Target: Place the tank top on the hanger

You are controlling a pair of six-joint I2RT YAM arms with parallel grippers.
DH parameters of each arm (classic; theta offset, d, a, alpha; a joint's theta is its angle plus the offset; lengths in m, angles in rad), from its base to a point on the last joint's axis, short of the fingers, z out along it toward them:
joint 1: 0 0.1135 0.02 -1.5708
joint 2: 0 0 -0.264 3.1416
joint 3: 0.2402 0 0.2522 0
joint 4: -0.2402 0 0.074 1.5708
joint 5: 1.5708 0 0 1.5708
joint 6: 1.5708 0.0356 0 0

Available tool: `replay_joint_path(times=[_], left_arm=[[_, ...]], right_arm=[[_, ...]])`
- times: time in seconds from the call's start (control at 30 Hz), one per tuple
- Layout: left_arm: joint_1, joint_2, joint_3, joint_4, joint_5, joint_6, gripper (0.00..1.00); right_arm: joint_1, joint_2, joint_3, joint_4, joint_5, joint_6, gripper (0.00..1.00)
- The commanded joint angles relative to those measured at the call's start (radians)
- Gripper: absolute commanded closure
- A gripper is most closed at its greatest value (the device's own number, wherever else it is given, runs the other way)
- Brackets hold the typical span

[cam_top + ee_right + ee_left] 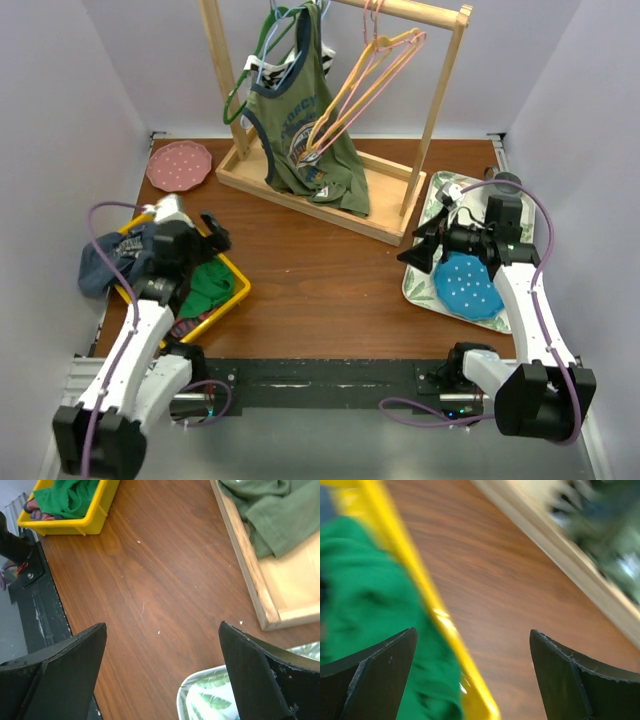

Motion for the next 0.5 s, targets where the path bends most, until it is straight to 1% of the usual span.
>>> replay_joint_path(times=[0.0,0.03,0.07,0.1,0.13,0.17,0.23,0.27,0.3,0.33,0.37,0.43,0.47], left_arm=[[0.259,0.115,0.033,0.104,0.192,-0.152,0.01],[0.269,0.147,0.059,0.055,0.18,-0.158,0.02],[0.269,0.213,0.085,0.025,0.102,-0.163,0.03],[0.269,0.245,0.138,-0.006,0.074,-0.173,0.04],[0.27,0.277,0.166,-0.069,0.044,-0.173,0.06],[0.269,0.335,0.192,-0.101,-0.014,-0.172,0.1],[0.269,0.388,0.249,-0.172,-0.076,-0.167,0.12],[0.269,0.423,0.26,-0.18,-0.114,-0.158,0.16],[0.27,0.434,0.269,-0.186,-0.13,-0.149,0.18],[0.269,0.442,0.271,-0.178,-0.141,-0.141,0.23],[0.269,0.449,0.272,-0.175,-0.148,-0.135,0.34],[0.269,0.456,0.28,-0.171,-0.15,-0.127,0.46],[0.269,0.46,0.281,-0.171,-0.156,-0.124,0.59]], right_arm=[[0.001,-0.022,0.042,0.041,-0.065,-0.067,0.01],[0.001,-0.025,0.043,0.034,-0.065,-0.075,0.01],[0.001,-0.033,0.046,0.023,-0.064,-0.083,0.01],[0.001,-0.037,0.049,0.02,-0.061,-0.083,0.01],[0.001,-0.039,0.052,0.015,-0.059,-0.084,0.01],[0.001,-0.042,0.054,0.011,-0.059,-0.087,0.01],[0.004,-0.04,0.059,0.009,-0.065,-0.087,0.01],[0.002,-0.039,0.06,0.004,-0.067,-0.087,0.01],[0.004,-0.039,0.062,0.001,-0.073,-0.087,0.01],[0.005,-0.037,0.063,0.001,-0.075,-0.087,0.01],[0.007,-0.039,0.063,0.0,-0.075,-0.087,0.01],[0.007,-0.039,0.065,0.0,-0.076,-0.089,0.01],[0.008,-0.039,0.065,0.0,-0.075,-0.089,0.01]])
